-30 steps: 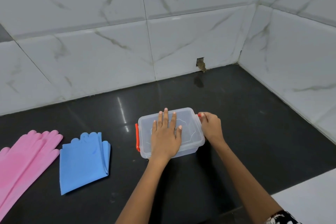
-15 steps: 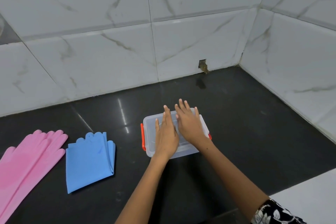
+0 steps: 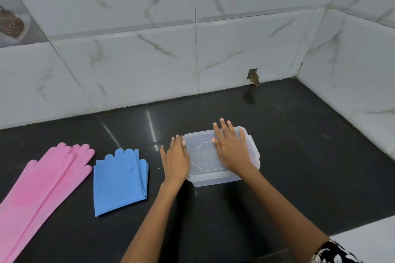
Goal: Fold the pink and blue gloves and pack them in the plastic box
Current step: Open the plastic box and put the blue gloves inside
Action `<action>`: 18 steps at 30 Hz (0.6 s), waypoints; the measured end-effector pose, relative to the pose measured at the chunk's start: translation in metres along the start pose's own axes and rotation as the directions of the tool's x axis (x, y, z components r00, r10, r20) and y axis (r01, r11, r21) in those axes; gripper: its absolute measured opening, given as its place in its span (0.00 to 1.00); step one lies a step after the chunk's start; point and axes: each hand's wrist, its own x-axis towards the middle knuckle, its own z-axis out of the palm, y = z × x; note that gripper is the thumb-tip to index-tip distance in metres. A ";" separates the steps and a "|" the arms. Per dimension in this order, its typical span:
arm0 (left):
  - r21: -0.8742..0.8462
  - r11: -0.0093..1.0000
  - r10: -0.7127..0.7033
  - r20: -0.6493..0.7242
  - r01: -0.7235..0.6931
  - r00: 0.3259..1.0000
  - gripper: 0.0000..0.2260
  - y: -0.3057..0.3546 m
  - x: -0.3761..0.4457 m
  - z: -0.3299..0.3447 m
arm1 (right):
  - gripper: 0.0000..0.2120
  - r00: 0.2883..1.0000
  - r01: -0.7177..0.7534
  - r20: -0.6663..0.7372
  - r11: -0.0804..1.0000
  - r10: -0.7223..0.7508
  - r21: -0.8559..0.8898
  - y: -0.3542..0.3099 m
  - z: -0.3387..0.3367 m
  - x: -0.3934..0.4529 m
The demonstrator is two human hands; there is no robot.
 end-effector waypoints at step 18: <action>-0.217 0.974 -0.073 -0.018 0.068 0.997 0.11 0.002 0.002 -0.002 | 0.25 1.000 -0.009 -0.006 1.000 0.009 0.003 -0.004 -0.003 -0.004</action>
